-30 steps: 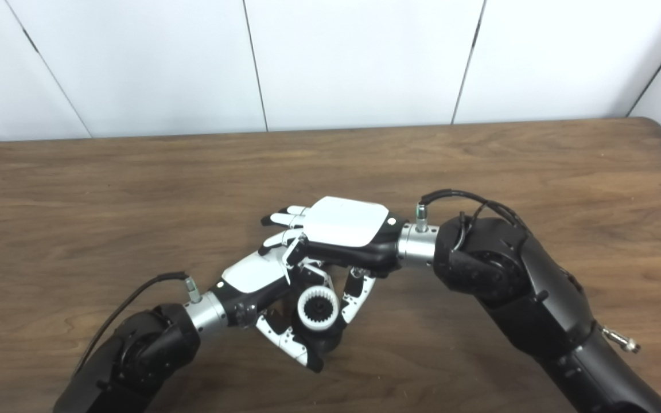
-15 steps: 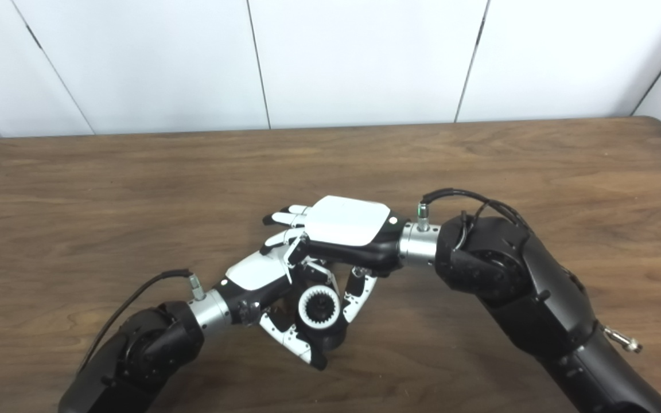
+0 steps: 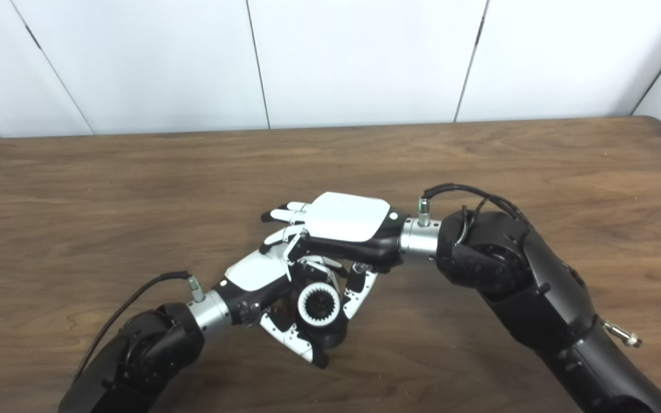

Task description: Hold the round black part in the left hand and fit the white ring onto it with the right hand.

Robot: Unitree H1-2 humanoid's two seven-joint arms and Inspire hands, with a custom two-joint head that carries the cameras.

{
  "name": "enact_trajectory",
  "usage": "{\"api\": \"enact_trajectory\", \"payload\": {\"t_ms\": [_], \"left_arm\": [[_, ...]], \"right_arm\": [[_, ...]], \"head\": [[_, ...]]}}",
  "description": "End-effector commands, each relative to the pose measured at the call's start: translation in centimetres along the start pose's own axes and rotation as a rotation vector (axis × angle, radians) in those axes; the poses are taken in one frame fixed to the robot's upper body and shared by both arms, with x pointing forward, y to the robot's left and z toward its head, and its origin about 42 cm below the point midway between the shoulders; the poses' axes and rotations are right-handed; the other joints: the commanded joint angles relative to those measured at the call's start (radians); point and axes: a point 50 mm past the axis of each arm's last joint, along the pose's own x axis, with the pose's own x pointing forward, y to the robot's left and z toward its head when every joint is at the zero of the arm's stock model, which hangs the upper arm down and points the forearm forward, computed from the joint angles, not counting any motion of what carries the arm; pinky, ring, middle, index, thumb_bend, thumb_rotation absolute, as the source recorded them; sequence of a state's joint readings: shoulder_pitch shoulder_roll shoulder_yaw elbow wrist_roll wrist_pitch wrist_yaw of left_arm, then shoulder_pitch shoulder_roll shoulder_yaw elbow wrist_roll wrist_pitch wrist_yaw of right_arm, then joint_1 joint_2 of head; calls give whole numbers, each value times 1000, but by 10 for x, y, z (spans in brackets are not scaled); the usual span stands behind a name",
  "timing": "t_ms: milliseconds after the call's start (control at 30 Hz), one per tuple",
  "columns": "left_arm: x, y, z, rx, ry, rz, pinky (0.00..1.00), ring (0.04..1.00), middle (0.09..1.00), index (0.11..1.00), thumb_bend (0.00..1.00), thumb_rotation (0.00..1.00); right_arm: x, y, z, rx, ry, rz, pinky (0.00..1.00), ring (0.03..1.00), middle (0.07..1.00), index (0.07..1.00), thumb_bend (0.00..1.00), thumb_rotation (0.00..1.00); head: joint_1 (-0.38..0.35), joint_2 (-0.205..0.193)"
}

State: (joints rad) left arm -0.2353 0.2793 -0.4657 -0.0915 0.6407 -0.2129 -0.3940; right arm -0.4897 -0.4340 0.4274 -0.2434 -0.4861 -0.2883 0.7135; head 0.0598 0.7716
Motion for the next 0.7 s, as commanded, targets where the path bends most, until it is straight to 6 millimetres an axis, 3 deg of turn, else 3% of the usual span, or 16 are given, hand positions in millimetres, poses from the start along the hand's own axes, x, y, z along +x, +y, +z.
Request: {"api": "enact_trajectory", "payload": {"t_ms": [0,233,667], "left_arm": [[7,11,15,32,-105,45,1000,1000,798,480,523,68],[7,11,16,31,-104,44,1000,1000,758,480,523,68],[7,12,18,34,-105,45,1000,1000,801,480,523,69]], "right_arm": [[-3,-19,-8,-50,23,-44,1000,1000,861,480,525,138],[-2,-20,-11,-48,30,-47,1000,1000,858,480,525,138],[-1,-16,-12,-49,25,-29,1000,1000,859,481,525,138]], "head": [[-1,0],[0,4],[3,3]]}}
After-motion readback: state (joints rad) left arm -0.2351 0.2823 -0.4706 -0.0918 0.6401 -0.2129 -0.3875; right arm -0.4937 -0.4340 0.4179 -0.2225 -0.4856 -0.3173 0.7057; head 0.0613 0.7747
